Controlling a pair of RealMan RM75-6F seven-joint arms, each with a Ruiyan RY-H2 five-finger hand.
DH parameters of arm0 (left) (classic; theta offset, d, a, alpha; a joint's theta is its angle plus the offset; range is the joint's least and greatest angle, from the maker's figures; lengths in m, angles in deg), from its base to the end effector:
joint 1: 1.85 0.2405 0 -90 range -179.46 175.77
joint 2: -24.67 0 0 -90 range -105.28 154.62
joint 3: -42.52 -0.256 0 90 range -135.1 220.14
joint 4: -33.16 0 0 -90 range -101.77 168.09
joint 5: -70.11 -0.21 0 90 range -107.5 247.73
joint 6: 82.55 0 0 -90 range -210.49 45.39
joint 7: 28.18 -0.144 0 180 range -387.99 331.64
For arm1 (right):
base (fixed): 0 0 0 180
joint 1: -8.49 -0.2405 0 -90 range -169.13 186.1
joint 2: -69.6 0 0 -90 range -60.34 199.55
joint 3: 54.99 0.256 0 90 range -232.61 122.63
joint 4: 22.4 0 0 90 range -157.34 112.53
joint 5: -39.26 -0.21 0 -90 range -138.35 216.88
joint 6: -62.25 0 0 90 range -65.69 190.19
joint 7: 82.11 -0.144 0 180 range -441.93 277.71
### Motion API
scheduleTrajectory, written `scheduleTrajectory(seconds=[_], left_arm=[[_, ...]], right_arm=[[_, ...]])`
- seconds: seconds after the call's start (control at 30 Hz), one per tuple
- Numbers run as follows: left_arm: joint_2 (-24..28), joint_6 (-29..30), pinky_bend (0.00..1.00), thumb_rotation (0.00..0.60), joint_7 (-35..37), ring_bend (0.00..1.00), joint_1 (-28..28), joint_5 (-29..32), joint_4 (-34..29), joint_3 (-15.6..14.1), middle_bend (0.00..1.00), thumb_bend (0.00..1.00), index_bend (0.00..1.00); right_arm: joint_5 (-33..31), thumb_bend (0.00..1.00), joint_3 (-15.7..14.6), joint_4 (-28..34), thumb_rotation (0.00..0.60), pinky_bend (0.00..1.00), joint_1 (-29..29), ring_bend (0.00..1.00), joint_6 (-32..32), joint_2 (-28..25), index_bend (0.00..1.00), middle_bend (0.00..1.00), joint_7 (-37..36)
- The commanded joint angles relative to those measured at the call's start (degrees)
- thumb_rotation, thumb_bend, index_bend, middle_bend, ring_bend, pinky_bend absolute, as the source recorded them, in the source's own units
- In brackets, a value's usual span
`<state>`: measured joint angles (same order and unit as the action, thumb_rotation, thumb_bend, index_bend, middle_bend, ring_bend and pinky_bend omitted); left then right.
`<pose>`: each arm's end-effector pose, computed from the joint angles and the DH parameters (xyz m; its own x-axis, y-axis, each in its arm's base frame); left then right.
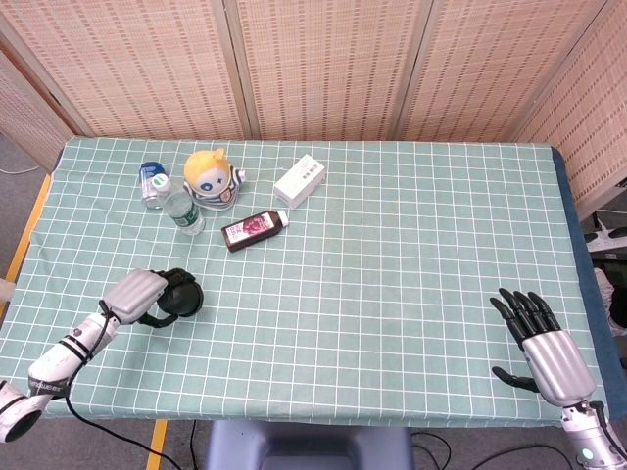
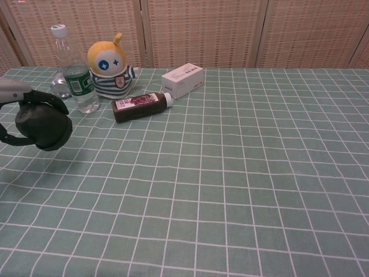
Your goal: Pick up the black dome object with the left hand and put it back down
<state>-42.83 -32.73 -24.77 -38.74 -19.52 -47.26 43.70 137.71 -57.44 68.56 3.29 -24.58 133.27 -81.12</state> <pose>-0.2479 0.3313 0.0843 0.6617 0.2883 0.6921 0.7243 -0.4845 -0.4906 -0.2931 -0.1600 0.1428 0.4559 -0.0537 0.8884 -0.8719 -0.2277 0.4336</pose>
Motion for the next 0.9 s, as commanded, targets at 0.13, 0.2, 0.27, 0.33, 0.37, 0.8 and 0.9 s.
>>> scheduleTrajectory(seconds=[0.13,0.2,0.27,0.33,0.37,0.8,0.9], left_arm=[[-8.58,16.0,0.45,0.6,-65.44,0.5,6.67,26.01,-5.22,5.3,0.66,0.39,0.67],[-8.8,17.93,0.45,0.6,-67.51,0.5,6.71,26.21,-5.99,5.28,0.66,0.39,0.66],[-8.74,19.17,0.45,0.6,-68.55,0.5,6.58,25.95,-7.02,5.18,0.66,0.4,0.67],[-8.47,19.62,0.46,0.6,-67.56,0.5,6.56,25.5,-8.47,5.07,0.66,0.41,0.67],[-8.27,19.9,0.46,0.6,-67.33,0.5,6.53,24.94,-8.93,4.9,0.66,0.42,0.67],[-1.92,5.23,0.49,0.6,-33.73,0.52,5.46,25.58,-15.44,7.61,0.7,0.42,0.69],[0.14,-1.22,0.49,0.6,-16.17,0.51,5.14,21.72,-15.09,8.53,0.72,0.42,0.7]], right_arm=[[0.13,0.0,-0.03,0.28,0.6,0.0,0.11,0.0,-0.24,-0.34,0.0,0.0,-0.17],[0.17,0.0,-0.05,0.26,0.6,0.0,0.09,0.0,-0.18,-0.35,0.0,0.0,-0.08],[0.16,0.0,-0.13,0.25,0.6,0.0,0.05,0.0,0.06,-0.3,0.0,0.0,0.11],[0.21,0.0,-0.22,0.33,0.6,0.0,0.0,0.0,0.27,-0.27,0.0,0.0,0.25],[0.24,0.0,-0.24,0.4,0.6,0.0,-0.01,0.0,0.32,-0.27,0.0,0.0,0.28],[0.22,0.0,-0.18,0.46,0.6,0.0,0.0,0.0,0.24,-0.34,0.0,0.0,-0.18],[0.53,0.0,-0.28,0.35,0.6,0.0,-0.03,0.0,0.15,-0.3,0.0,0.0,-0.45]])
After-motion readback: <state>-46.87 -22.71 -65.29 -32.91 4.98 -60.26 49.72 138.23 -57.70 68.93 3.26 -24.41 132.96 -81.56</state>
